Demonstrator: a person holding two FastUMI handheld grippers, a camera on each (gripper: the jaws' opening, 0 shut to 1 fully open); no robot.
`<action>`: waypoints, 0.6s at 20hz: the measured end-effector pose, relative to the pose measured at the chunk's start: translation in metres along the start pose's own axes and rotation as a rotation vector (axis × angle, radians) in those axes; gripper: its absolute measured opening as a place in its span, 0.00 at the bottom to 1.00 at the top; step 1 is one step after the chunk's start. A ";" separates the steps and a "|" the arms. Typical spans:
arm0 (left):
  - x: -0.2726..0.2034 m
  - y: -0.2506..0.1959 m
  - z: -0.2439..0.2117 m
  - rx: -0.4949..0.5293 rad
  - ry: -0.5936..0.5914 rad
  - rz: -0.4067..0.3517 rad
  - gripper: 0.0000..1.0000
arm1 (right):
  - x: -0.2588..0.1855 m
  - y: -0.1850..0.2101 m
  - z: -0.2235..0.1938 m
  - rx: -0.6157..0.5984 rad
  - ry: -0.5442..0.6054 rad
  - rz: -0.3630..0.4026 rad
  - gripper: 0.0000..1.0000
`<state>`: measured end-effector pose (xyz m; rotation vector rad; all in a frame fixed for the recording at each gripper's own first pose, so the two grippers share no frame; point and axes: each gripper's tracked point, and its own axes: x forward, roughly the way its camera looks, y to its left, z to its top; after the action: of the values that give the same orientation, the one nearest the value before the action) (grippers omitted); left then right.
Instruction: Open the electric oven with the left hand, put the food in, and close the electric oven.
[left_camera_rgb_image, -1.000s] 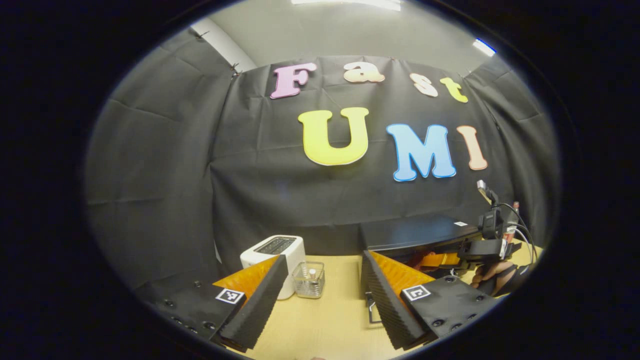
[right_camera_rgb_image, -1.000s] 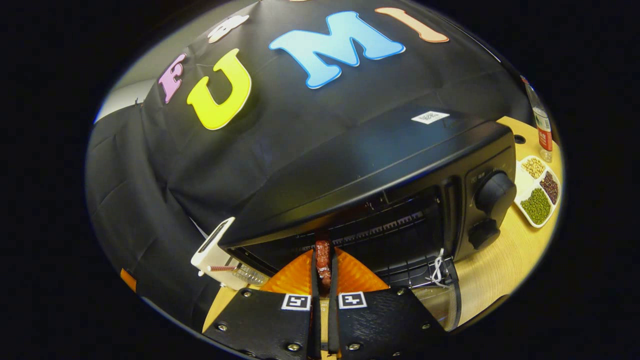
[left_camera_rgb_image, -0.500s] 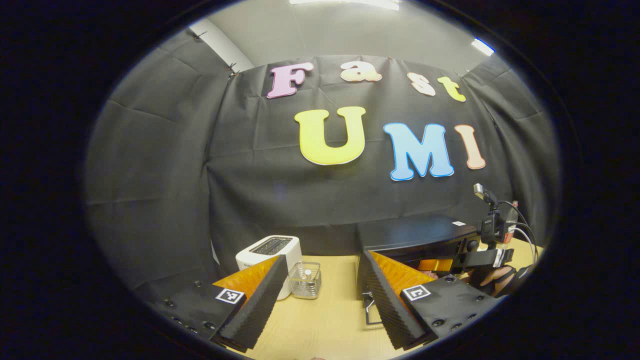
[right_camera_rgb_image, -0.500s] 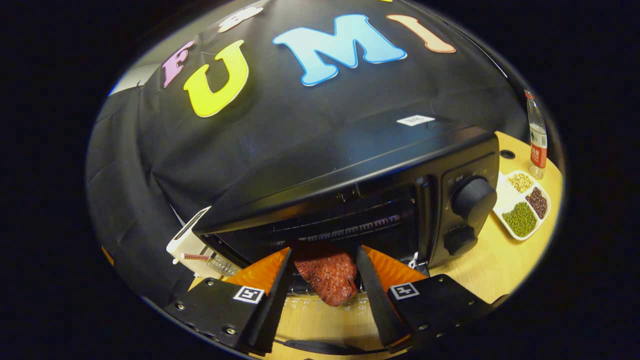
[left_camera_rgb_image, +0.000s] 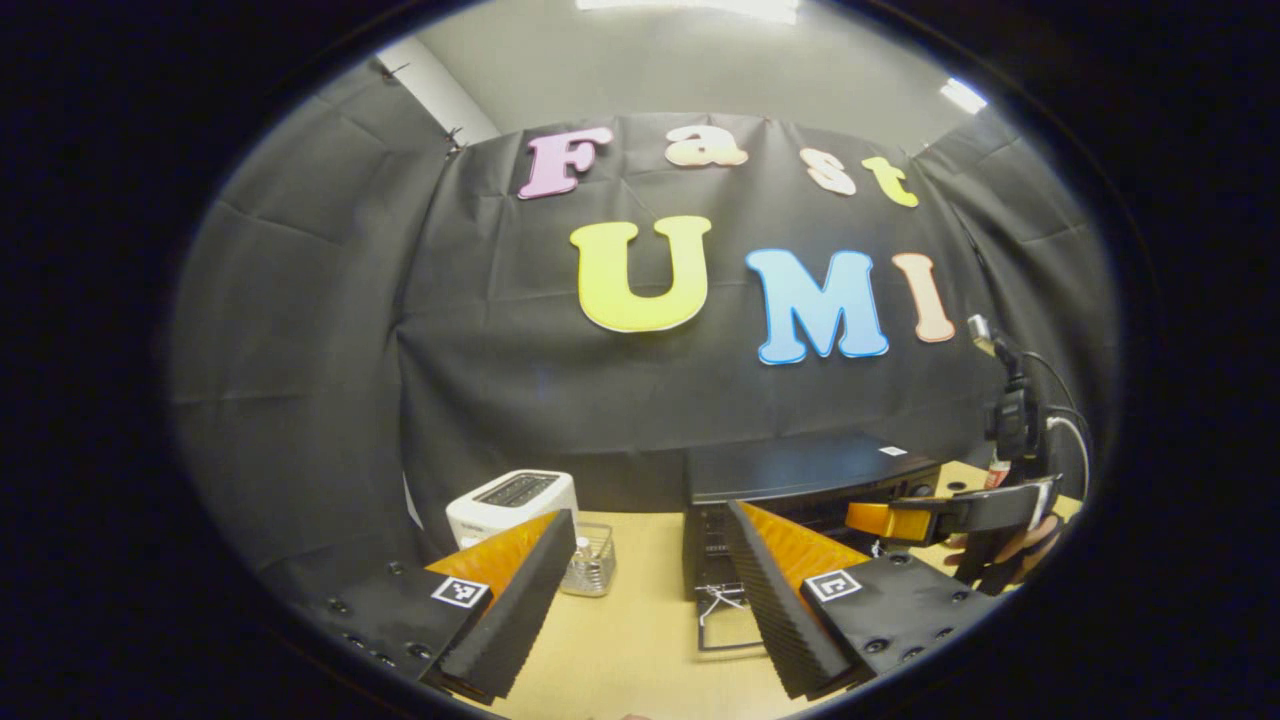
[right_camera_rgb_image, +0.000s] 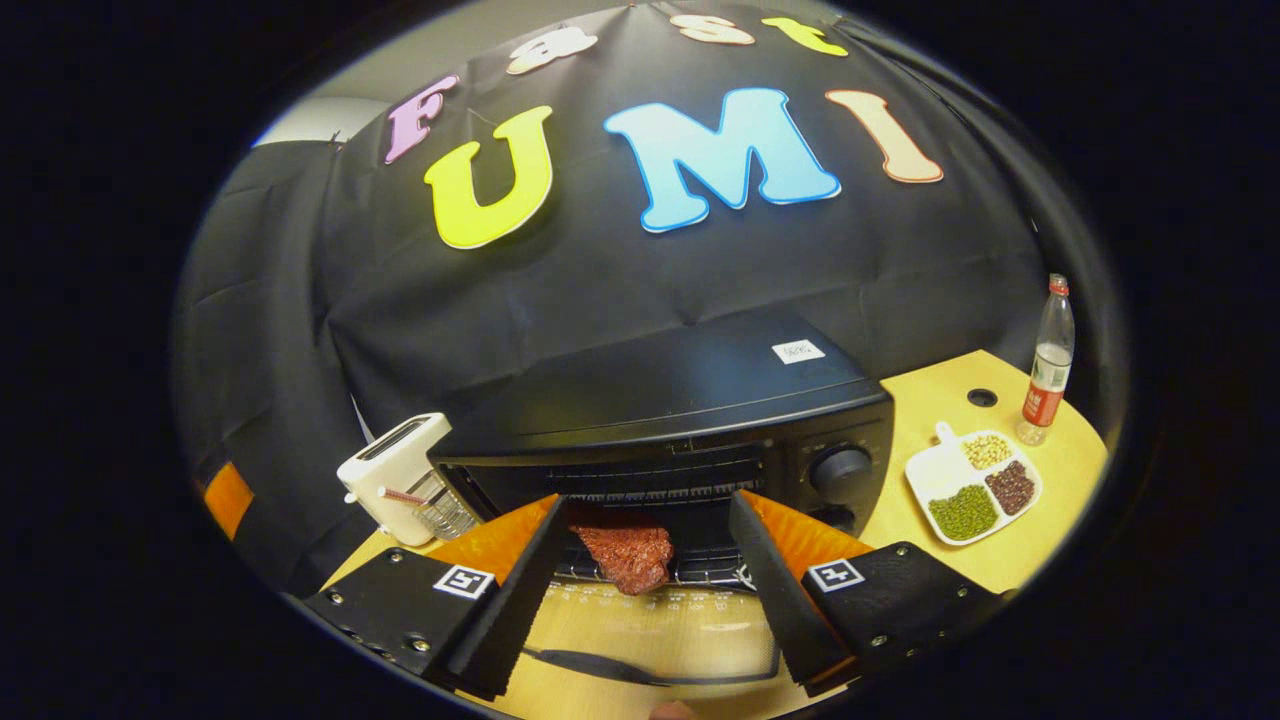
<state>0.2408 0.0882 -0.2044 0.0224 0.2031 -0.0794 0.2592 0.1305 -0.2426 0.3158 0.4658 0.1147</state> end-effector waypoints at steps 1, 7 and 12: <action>-0.001 -0.006 -0.003 -0.003 0.005 -0.004 0.95 | -0.012 -0.003 0.005 -0.016 -0.011 0.001 0.98; -0.009 -0.053 -0.027 0.003 0.041 -0.050 0.94 | -0.087 -0.037 0.057 -0.136 -0.158 -0.069 0.98; -0.013 -0.095 -0.061 -0.009 0.107 -0.097 0.94 | -0.144 -0.065 0.089 -0.135 -0.244 -0.128 0.98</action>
<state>0.2081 -0.0039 -0.2627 0.0074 0.3117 -0.1741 0.1749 0.0187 -0.1274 0.1634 0.2339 -0.0175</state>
